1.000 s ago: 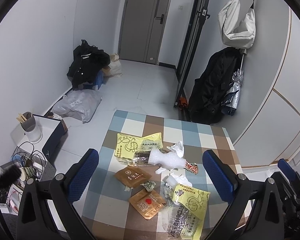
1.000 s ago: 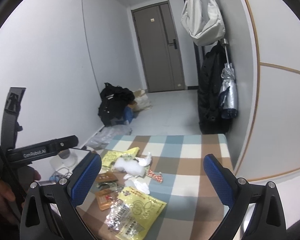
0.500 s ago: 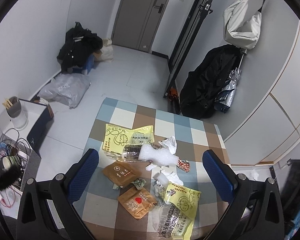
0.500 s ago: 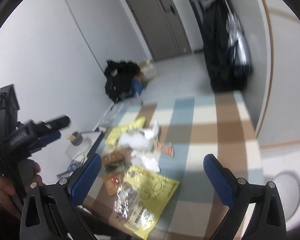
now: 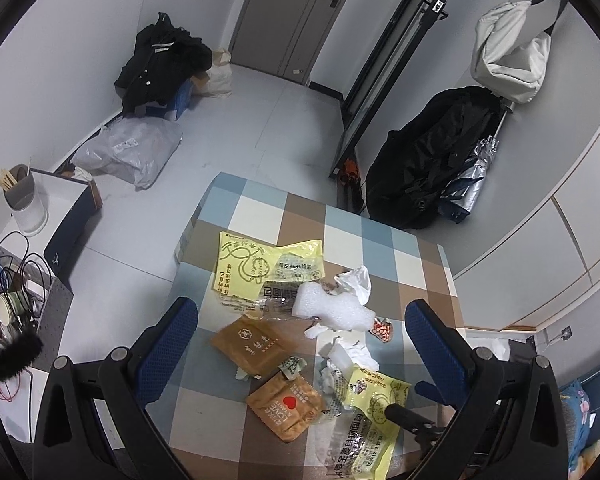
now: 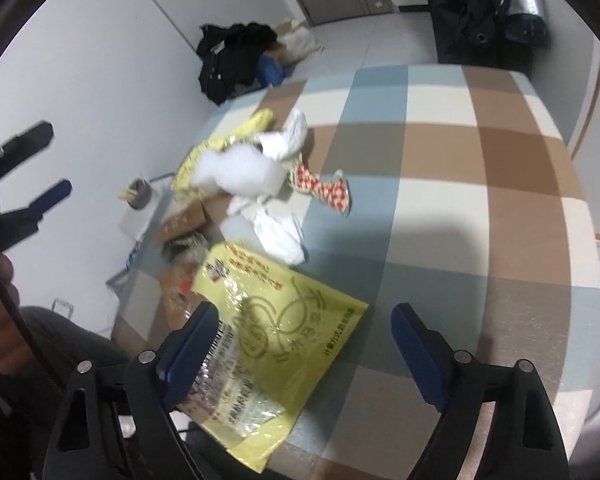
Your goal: Collect trash
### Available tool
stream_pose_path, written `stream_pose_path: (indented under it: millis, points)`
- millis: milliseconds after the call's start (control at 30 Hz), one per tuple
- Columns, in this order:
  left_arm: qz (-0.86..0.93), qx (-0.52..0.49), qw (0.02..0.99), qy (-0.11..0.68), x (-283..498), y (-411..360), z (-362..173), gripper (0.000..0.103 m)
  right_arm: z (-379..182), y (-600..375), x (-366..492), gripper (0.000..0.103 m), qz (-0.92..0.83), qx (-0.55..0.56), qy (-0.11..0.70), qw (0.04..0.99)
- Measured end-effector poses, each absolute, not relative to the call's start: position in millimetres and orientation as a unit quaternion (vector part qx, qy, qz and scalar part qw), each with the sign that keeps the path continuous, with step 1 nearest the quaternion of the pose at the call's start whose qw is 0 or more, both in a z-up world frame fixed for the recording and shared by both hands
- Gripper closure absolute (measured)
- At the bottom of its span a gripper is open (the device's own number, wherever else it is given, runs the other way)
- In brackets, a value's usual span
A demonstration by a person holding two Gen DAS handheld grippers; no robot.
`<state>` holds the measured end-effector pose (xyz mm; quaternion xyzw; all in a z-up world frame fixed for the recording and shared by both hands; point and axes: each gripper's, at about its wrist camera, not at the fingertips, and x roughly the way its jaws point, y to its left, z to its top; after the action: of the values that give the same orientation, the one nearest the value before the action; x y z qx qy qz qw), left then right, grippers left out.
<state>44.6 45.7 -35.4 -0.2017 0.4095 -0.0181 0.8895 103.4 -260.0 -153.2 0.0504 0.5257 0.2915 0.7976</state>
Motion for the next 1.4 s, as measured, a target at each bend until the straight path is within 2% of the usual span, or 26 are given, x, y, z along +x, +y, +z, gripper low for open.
stream_pose_path:
  millis: [167, 200, 233, 300, 433, 533, 567, 633, 1100, 1400]
  points:
    - [-0.019, -0.209, 0.885, 0.415, 45.9, 50.1, -38.6, 0.001, -158.9, -246.4, 101.5, 0.023, 0.288, 0.003, 0.524, 0.801]
    - [-0.019, -0.209, 0.885, 0.416, 46.0, 50.2, -38.6, 0.001, -158.1, -244.4, 99.8, 0.027, 0.286, -0.007, 0.518, 0.806]
    - [-0.019, -0.209, 0.885, 0.416, 46.2, 50.4, -38.5, 0.001, -158.4, -241.1, 97.2, 0.037, 0.278, -0.026, 0.512, 0.812]
    - [-0.019, -0.208, 0.885, 0.415, 46.1, 50.7, -38.4, 0.001, -159.7, -235.0, 94.7, 0.039, 0.274, -0.055, 0.504, 0.817]
    - [-0.015, -0.205, 0.888, 0.412, 44.9, 51.7, -38.2, 0.001, -160.8, -230.9, 92.0, 0.049, 0.271, -0.077, 0.497, 0.82]
    - [-0.013, -0.201, 0.888, 0.413, 44.5, 51.4, -38.9, 0.001, -159.5, -238.3, 93.8, 0.086, 0.256, -0.069, 0.496, 0.827]
    - [-0.012, -0.199, 0.888, 0.413, 44.2, 51.0, -39.2, 0.001, -160.0, -241.4, 96.8, 0.092, 0.251, -0.06, 0.503, 0.825]
    - [-0.011, -0.196, 0.889, 0.414, 43.7, 50.7, -39.2, 0.001, -161.6, -249.5, 101.3, 0.097, 0.249, -0.03, 0.513, 0.821]
    - [0.006, -0.178, 0.89, 0.419, 41.5, 49.4, -43.5, 0.001, -126.9, -263.8, 95.6, 0.102, 0.258, 0.006, 0.463, 0.848]
    - [0.016, -0.216, 0.869, 0.446, 50.4, 69.7, -56.8, 0.001, -93.0, -280.1, 83.4, 0.102, 0.281, 0.028, 0.415, 0.865]
